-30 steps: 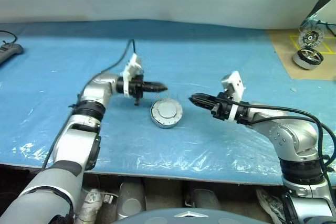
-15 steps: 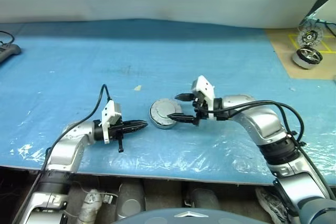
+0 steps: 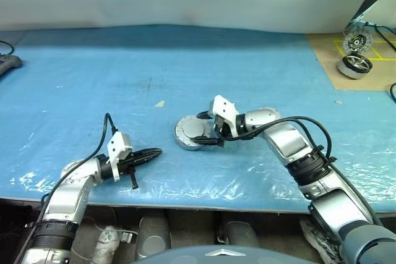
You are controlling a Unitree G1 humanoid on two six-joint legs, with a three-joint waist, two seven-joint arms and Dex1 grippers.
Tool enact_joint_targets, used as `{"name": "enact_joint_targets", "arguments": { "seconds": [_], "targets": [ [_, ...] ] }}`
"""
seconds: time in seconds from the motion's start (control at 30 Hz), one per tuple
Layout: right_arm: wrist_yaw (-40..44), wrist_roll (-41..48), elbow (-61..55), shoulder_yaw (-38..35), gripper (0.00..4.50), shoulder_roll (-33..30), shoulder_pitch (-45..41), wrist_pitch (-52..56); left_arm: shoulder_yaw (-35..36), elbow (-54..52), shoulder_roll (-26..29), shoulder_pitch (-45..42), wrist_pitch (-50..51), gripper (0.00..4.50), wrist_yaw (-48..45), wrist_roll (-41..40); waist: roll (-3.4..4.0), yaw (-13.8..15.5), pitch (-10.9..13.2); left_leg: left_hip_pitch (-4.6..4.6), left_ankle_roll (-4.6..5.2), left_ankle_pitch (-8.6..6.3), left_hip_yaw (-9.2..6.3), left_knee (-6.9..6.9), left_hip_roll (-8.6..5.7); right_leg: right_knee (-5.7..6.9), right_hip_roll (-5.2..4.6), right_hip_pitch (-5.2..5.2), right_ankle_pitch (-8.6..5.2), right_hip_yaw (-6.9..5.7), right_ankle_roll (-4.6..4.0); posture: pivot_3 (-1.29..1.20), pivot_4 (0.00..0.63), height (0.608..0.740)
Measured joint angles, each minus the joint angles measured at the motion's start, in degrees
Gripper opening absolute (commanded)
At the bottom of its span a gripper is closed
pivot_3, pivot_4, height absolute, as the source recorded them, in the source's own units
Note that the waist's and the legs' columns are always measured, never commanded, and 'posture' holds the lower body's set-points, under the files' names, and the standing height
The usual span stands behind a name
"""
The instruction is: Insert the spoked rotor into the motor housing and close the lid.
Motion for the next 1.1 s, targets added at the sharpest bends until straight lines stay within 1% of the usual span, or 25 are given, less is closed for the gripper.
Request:
{"name": "enact_joint_targets", "arguments": {
  "seconds": [0.07,0.1,0.13,0.17,0.27,0.33,0.4,0.5,0.6,0.7,0.83,0.97,1.1],
  "targets": [
    [0.1,0.1,0.0,-0.4,2.98,0.0,0.1,0.7,0.1,7.7,-0.6,-3.4,-6.2,0.0,-3.0,0.0,0.14,0.0,-0.1,0.11,0.01,0.0,0.01,0.0,-0.08,0.0,-0.04,0.1,0.0,0.06,0.0,0.0,0.15,0.74],
    [0.0,0.1,0.1,-0.7,2.98,0.4,0.1,1.4,0.2,13.9,-0.7,-6.2,-10.4,0.0,-4.7,0.2,0.3,0.1,-0.3,0.22,0.01,0.0,0.02,0.0,-0.09,0.0,-0.04,0.19,0.0,0.08,0.0,0.0,0.15,0.74],
    [-0.1,0.1,0.1,-0.8,2.98,0.7,0.1,1.7,0.3,16.9,-0.7,-7.6,-12.5,0.0,-5.5,0.3,0.38,0.1,-0.3,0.26,0.02,0.0,0.02,0.0,-0.09,0.01,-0.04,0.19,-0.01,0.1,0.0,0.0,0.15,0.74],
    [-0.3,0.0,0.2,-0.9,2.98,0.9,0.1,2.2,0.5,22.4,-0.7,-10.2,-15.9,0.0,-6.6,0.5,0.58,0.1,-0.5,0.34,0.02,0.0,0.02,-0.01,-0.12,0.03,-0.05,0.23,0.0,0.16,0.0,0.0,0.15,0.74],
    [-1.0,-0.9,0.7,-0.9,2.98,1.6,0.1,2.6,1.6,35.7,-0.8,-16.4,-21.7,0.0,-8.0,1.4,0.9,0.1,-0.7,0.7,0.02,0.0,0.06,-0.1,-0.17,0.1,-0.07,0.42,-0.01,0.27,0.0,0.0,0.15,0.74],
    [-1.3,-1.3,1.2,-0.9,2.98,1.9,0.1,2.6,1.9,40.6,-0.8,-18.7,-23.9,0.0,-8.3,2.2,0.99,0.0,-0.7,0.91,0.02,0.0,0.07,-0.21,-0.17,0.12,-0.07,0.52,-0.03,0.33,0.04,0.0,0.15,0.74],
    [-1.5,-2.2,1.5,-0.8,2.98,2.3,0.1,2.5,2.1,44.6,-0.9,-20.6,-25.8,0.0,-9.0,3.1,1.14,0.0,-0.8,1.11,0.02,-0.01,0.08,-0.41,-0.16,0.12,-0.13,0.59,-0.22,0.37,0.35,0.0,0.15,0.74],
    [-2.0,-2.6,1.8,-0.8,2.98,3.0,0.1,2.5,2.6,46.7,-0.9,-21.4,-26.8,0.0,-10.0,3.3,1.22,0.0,-0.9,1.14,0.02,0.0,0.09,-0.65,-0.16,0.11,-0.16,0.53,-0.22,0.39,0.34,0.0,0.15,0.74],
    [-2.9,-2.7,2.3,-1.1,2.98,4.3,-0.1,2.6,3.2,47.6,-0.9,-22.3,-26.7,0.0,-11.2,3.3,1.25,0.0,-0.9,1.09,0.02,0.0,0.12,-0.78,-0.17,0.08,-0.16,0.42,-0.05,0.38,0.03,0.0,0.15,0.74],
    [-3.5,-2.5,2.7,-1.9,2.98,5.7,-0.4,3.8,3.5,47.9,-1.0,-22.7,-26.5,0.0,-12.2,3.5,1.25,0.0,-0.9,1.02,0.02,0.0,0.15,-0.82,-0.17,0.03,-0.2,0.36,-0.03,0.37,-0.01,0.0,0.15,0.74],
    [-3.4,-2.4,3.4,-2.3,2.98,5.9,-1.3,4.3,3.6,47.5,-1.6,-23.2,-26.2,0.0,-12.3,4.4,1.26,0.4,-0.9,0.93,0.02,0.0,0.21,-0.83,-0.2,-0.06,-0.31,0.34,-0.03,0.35,-0.02,0.0,0.15,0.74],
    [-3.0,-2.8,3.6,-2.2,2.98,5.6,-1.3,3.9,3.7,45.5,-2.2,-23.1,-24.5,0.0,-12.2,4.5,1.25,1.1,-0.9,0.86,0.02,0.0,0.23,-0.83,-0.2,-0.11,-0.33,0.31,-0.05,0.35,0.0,0.0,0.15,0.74],
    [-2.3,-2.8,3.6,-2.6,2.98,5.3,-1.4,3.7,3.7,38.6,-2.7,-20.3,-21.4,0.0,-11.4,4.4,1.23,1.1,-0.9,0.52,0.02,0.0,0.24,-0.77,-0.2,-0.2,-0.37,0.09,-0.06,0.31,0.03,0.0,0.15,0.74]
  ]
}}
